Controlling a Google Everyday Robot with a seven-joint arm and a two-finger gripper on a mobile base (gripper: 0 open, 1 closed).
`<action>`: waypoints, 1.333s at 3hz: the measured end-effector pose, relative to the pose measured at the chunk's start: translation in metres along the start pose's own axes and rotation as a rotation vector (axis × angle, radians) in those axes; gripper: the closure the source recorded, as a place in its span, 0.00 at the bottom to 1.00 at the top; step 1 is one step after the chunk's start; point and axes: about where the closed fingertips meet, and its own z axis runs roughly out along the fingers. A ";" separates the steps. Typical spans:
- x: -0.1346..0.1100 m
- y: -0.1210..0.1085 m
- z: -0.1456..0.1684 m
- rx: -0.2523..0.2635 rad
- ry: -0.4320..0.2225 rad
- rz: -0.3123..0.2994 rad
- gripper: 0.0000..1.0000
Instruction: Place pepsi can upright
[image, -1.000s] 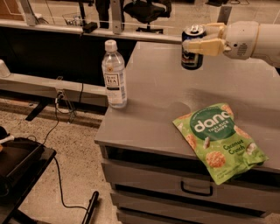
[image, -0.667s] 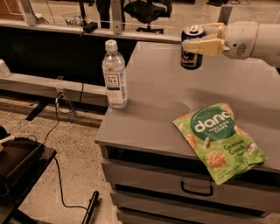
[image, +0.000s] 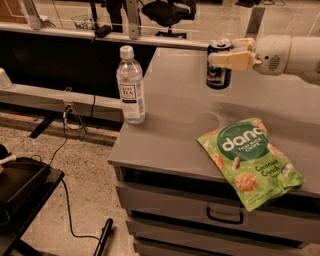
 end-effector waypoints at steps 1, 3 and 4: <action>0.016 0.000 -0.002 -0.012 -0.010 0.037 1.00; 0.041 -0.005 -0.005 -0.022 -0.032 0.067 0.83; 0.052 -0.008 -0.008 -0.017 0.005 0.057 0.59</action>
Offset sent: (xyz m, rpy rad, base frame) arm -0.0008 -0.0189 -0.0470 0.0830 0.0520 0.0218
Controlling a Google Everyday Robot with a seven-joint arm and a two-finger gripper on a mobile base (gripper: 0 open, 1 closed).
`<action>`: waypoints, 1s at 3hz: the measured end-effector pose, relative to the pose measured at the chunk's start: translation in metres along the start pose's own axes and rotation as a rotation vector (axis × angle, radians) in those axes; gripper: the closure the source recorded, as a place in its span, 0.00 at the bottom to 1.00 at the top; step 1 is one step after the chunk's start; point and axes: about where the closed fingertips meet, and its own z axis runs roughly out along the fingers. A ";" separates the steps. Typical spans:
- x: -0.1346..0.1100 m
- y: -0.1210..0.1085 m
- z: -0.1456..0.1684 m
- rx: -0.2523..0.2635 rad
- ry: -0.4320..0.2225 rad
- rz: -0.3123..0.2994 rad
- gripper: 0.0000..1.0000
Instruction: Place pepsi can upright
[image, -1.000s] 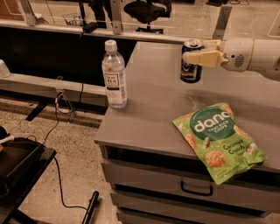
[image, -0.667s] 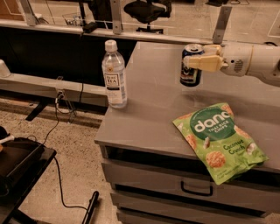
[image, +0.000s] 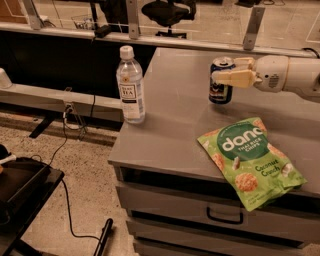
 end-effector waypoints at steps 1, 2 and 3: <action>0.013 -0.005 -0.006 0.018 0.022 0.007 0.36; 0.025 -0.009 -0.010 0.031 0.023 0.030 0.13; 0.030 -0.010 -0.013 0.032 0.014 0.047 0.00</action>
Offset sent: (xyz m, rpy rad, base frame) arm 0.0005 -0.0321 -0.0373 -0.0025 0.0563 -0.0646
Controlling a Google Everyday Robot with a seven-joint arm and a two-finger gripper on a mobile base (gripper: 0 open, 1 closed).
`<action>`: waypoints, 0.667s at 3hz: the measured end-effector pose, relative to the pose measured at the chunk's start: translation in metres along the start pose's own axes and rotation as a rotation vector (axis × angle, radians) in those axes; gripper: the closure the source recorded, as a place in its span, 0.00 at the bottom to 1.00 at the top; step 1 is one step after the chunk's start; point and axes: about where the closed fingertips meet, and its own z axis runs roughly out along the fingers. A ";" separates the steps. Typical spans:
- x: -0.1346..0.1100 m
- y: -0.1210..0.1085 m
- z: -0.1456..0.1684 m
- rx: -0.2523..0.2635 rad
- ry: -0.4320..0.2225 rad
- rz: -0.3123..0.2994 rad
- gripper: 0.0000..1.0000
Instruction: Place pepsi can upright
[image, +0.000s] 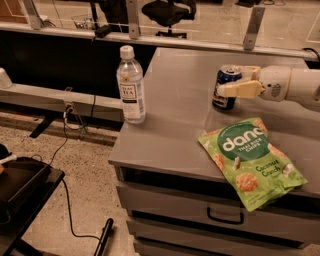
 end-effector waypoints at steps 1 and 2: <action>0.000 -0.001 -0.002 0.002 0.002 -0.003 0.00; -0.007 -0.003 -0.011 0.015 0.019 -0.032 0.00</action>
Offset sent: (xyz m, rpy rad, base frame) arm -0.0039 -0.0295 0.0199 -0.0780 -0.0505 -0.0316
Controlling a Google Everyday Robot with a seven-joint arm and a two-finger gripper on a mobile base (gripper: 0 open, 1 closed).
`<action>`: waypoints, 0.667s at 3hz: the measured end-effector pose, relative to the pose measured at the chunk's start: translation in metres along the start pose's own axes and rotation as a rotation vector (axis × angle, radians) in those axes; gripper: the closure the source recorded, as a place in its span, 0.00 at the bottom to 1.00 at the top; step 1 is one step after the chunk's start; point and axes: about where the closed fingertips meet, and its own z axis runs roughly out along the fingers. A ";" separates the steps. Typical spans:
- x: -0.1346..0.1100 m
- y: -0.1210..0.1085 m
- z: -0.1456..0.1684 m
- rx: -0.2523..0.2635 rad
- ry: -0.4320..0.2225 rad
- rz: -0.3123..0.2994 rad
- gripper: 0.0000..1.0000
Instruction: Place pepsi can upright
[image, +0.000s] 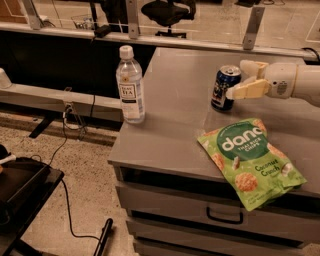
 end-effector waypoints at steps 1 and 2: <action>-0.008 -0.003 -0.010 0.012 0.022 -0.034 0.00; -0.015 -0.005 -0.020 0.020 0.036 -0.061 0.00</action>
Offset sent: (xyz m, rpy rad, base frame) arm -0.0069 -0.0362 0.0297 -0.0948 -0.0630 -0.0233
